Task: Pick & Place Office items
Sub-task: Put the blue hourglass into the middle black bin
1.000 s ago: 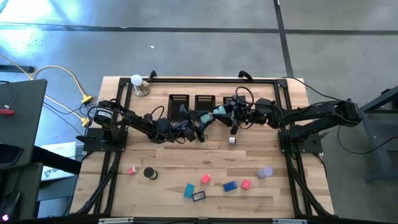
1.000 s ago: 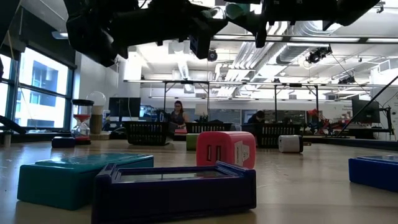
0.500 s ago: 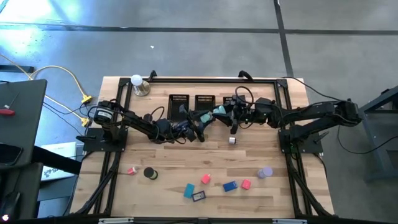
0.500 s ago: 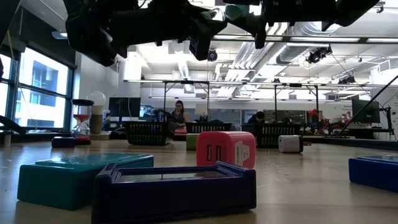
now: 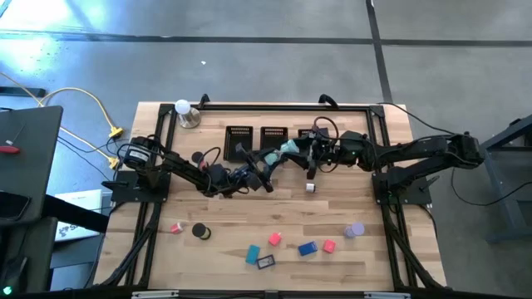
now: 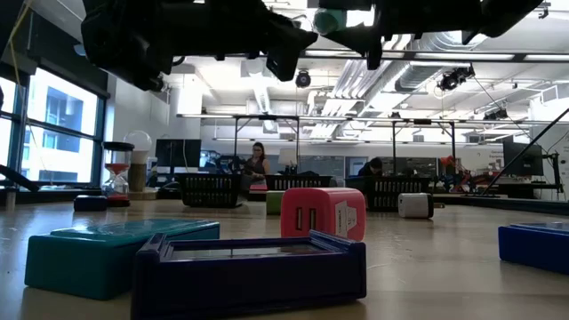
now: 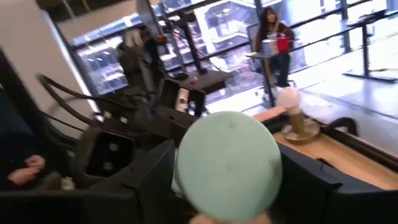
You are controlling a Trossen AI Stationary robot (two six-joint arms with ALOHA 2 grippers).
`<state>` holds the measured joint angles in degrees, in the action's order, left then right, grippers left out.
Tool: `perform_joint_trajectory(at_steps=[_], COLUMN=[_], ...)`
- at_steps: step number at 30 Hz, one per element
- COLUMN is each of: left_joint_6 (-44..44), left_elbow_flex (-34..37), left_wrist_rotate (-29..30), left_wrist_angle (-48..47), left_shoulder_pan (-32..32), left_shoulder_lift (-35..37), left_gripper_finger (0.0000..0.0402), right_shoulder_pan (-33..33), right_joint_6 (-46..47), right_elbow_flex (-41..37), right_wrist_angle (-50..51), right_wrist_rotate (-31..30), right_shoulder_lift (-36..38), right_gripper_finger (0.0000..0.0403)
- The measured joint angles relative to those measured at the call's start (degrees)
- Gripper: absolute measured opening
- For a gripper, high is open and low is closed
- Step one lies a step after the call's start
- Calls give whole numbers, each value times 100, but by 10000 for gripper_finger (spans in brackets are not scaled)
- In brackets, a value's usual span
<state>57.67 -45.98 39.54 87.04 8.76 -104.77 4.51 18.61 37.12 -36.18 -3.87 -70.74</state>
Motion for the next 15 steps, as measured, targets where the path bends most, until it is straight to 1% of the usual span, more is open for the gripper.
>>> perform_joint_trajectory(at_steps=[2, 7, 10, 15], left_joint_6=[-204, -188, -178, -114], left_elbow_flex=[0, 0, 2, 2], left_wrist_rotate=[321, 1057, 1509, 1896], left_wrist_angle=[-29, -249, -539, -1183], left_shoulder_pan=[63, 101, 93, 100], left_shoulder_lift=[0, 7, 4, 4], left_gripper_finger=[184, 184, 184, 184], right_shoulder_pan=[-1, 3, -5, -7], right_joint_6=[-18, -7, 44, 63], right_elbow_flex=[0, 0, 0, 0], right_wrist_angle=[150, 599, 766, 1109], right_wrist_rotate=[-184, -543, -513, -523], right_shoulder_lift=[32, 105, 161, 263], right_gripper_finger=[232, 233, 233, 234])
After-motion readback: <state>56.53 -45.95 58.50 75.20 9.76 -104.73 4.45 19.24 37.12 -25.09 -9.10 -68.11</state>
